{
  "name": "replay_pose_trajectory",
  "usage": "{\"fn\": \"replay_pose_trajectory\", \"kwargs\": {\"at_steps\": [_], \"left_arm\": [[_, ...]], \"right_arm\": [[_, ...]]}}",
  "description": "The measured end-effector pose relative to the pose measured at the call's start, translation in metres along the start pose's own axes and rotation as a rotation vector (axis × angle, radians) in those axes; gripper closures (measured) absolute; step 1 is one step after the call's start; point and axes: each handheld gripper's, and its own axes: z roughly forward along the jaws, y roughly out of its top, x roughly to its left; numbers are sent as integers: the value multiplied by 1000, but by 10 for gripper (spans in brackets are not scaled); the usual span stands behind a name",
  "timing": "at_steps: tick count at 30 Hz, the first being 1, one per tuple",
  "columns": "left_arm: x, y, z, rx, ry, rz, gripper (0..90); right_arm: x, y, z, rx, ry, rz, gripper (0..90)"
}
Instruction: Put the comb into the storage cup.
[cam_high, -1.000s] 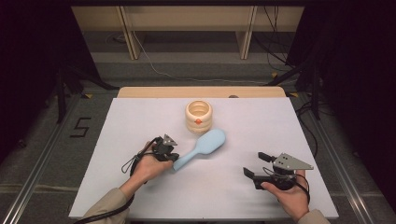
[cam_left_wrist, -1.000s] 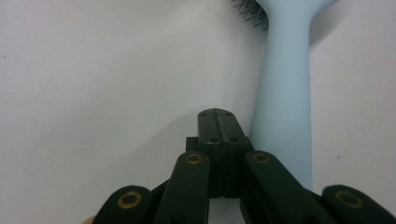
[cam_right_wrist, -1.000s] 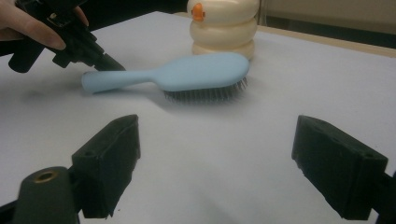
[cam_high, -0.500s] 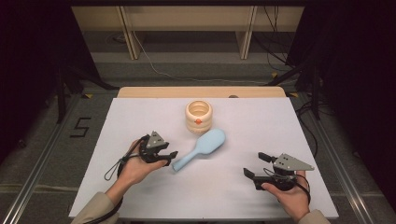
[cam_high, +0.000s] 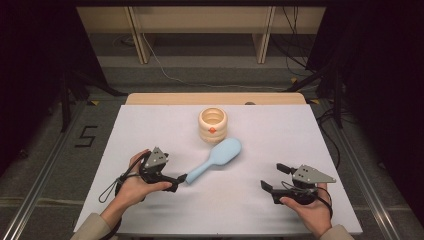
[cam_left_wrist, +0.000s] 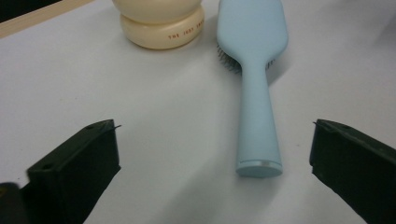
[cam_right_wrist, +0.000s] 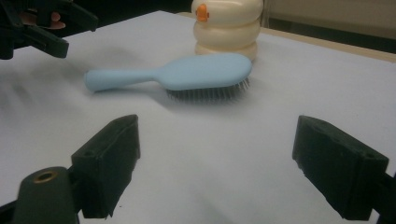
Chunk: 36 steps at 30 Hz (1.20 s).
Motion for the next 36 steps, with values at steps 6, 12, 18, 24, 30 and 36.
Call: {"fn": "replay_pose_trajectory", "kwargs": {"at_steps": [6, 12, 18, 24, 30, 36], "left_arm": [[-2, -1, -2, 29, 7, 26, 0], [-1, 3, 0, 68, 10, 42, 0], [-1, 15, 2, 116, 8, 65, 6], [-1, 27, 11, 200, 18, 76, 71], [-5, 38, 22, 246, -3, 90, 97], [-10, 49, 39, 314, -38, 124, 135]], "right_arm": [[-1, -1, 0, 6, -3, 3, 159], [-1, -1, 0, 11, -12, -8, 160], [-1, -1, 0, 13, -17, -11, 160], [-1, 0, -1, 9, -17, -12, 160], [-1, -1, 0, 13, -16, -9, 160], [-1, -1, 0, 9, -17, -6, 160]]}}
